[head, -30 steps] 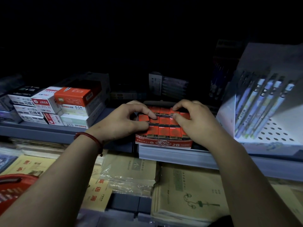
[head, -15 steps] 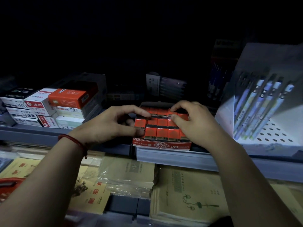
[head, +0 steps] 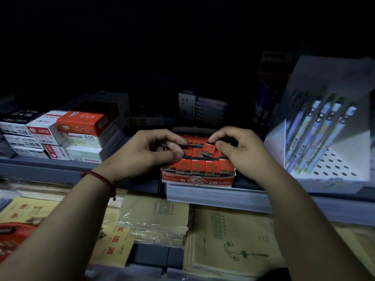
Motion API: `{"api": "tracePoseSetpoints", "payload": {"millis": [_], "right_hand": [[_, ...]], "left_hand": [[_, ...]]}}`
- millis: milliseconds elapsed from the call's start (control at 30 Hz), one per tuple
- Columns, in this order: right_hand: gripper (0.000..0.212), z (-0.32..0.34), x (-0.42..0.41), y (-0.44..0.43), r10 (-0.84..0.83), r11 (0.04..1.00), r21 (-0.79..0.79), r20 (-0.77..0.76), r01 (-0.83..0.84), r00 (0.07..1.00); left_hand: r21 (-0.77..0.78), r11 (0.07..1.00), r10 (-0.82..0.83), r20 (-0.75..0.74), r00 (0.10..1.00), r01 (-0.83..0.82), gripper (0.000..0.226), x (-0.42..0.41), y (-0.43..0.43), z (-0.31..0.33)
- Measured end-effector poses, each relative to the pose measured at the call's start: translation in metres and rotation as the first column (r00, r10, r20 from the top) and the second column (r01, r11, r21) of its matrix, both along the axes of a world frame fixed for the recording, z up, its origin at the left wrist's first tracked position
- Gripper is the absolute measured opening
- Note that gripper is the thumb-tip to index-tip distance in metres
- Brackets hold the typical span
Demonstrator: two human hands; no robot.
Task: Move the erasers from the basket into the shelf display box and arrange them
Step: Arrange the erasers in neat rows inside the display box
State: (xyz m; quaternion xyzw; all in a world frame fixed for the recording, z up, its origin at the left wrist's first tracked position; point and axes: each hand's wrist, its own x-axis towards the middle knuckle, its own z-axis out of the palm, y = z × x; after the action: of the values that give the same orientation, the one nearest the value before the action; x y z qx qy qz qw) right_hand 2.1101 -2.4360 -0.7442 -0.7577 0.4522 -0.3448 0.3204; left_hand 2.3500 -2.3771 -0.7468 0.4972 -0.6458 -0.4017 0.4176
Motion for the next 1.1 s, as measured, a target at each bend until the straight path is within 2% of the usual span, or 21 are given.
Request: {"api": "tracePoseSetpoints", "payload": {"millis": [133, 200, 400, 567, 667, 767, 867, 1100], "right_hand": [[0.031, -0.001, -0.003, 0.0, -0.074, 0.997, 0.027, 0.071, 0.072, 0.995], [0.031, -0.001, -0.004, 0.001, -0.097, 0.995, 0.027, 0.071, 0.095, 0.993], [0.033, -0.002, -0.005, 0.002, -0.129, 0.992, 0.025, 0.061, 0.127, 0.99], [0.03, -0.005, -0.004, 0.003, -0.148, 0.989, -0.006, 0.073, 0.148, 0.986], [0.027, -0.006, -0.004, 0.005, -0.154, 0.988, -0.012, 0.088, 0.155, 0.984], [0.026, -0.008, -0.005, 0.004, -0.151, 0.988, -0.01, 0.101, 0.153, 0.983], [0.025, -0.009, -0.005, 0.004, -0.147, 0.989, -0.006, 0.117, 0.149, 0.982], [0.028, -0.008, -0.005, 0.008, -0.116, 0.992, -0.045, 0.09, 0.121, 0.989]], "left_hand": [[-0.146, 0.978, 0.167, 0.135, 0.977, -0.147, 0.013, -0.015, -0.003, -0.005], [-0.203, 0.964, 0.217, 0.22, 0.951, -0.173, 0.012, -0.022, -0.004, -0.004], [-0.156, 0.986, 0.111, 0.293, 0.95, -0.067, 0.023, -0.029, -0.004, 0.005], [-0.103, 0.994, 0.046, 0.244, 0.969, -0.021, 0.027, -0.035, 0.0, 0.008], [-0.109, 0.994, 0.05, 0.244, 0.969, -0.024, 0.027, -0.034, -0.001, 0.006], [-0.134, 0.989, 0.093, 0.311, 0.946, -0.053, 0.026, -0.034, -0.005, 0.002], [-0.109, 0.993, 0.077, 0.349, 0.934, -0.041, 0.035, -0.037, -0.008, -0.002], [-0.142, 0.987, 0.117, 0.359, 0.926, -0.07, 0.039, -0.039, -0.014, -0.009]]}}
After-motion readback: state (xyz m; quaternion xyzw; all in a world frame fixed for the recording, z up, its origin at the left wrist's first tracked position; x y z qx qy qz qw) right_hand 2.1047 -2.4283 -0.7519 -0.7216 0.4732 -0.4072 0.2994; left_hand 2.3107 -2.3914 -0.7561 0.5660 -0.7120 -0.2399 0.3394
